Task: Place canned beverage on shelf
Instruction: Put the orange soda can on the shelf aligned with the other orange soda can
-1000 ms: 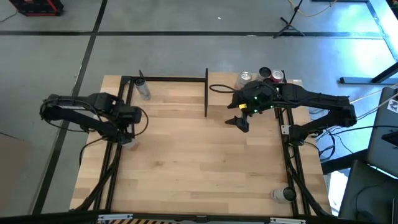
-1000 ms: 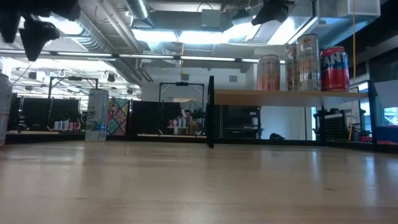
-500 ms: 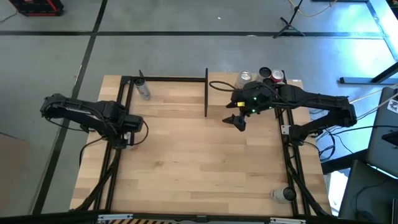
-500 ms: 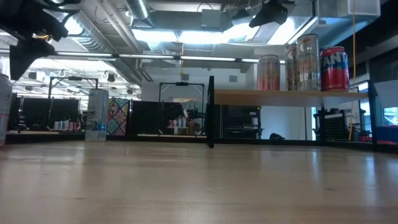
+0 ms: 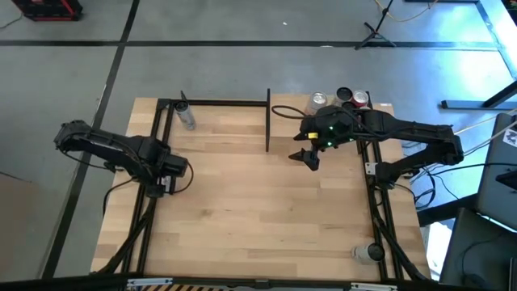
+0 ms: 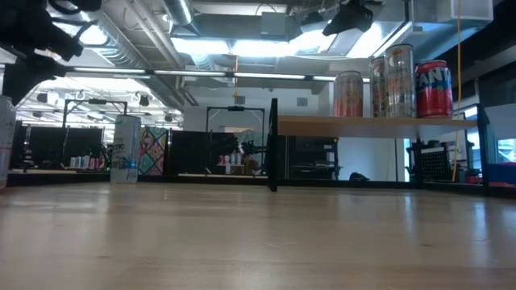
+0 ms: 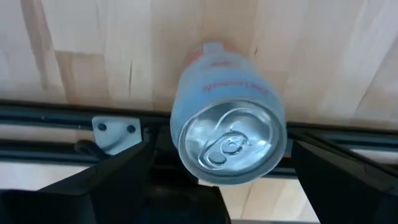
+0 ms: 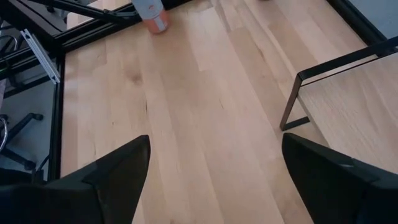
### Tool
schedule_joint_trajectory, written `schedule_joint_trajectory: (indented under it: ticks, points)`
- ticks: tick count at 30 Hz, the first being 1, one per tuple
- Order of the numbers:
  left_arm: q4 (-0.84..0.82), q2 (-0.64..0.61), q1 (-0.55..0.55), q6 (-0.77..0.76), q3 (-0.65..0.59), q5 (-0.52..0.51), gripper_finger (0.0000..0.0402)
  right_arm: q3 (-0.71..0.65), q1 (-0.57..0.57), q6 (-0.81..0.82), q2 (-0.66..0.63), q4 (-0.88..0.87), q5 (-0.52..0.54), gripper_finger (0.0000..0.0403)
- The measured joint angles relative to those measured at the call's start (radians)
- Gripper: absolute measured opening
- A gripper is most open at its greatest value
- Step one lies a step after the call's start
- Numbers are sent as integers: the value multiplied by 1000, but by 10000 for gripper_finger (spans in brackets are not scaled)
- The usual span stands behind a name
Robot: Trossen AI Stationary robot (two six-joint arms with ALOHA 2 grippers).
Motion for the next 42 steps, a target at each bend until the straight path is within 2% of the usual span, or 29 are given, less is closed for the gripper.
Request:
schedule_joint_trajectory:
  ticks: [14,28,37,42]
  points:
    - [107,40,-10,-42,-66,-18,369,0,0,0,0,-1,-3,353]
    - [119,45,-10,-45,-64,-3,260,0,-1,-20,0,-7,-3,353]
    - [163,47,-9,-140,-22,22,256,0,-1,-27,0,-8,-3,353]
    - [180,90,16,-235,29,87,255,0,-1,-34,0,-10,-3,353]
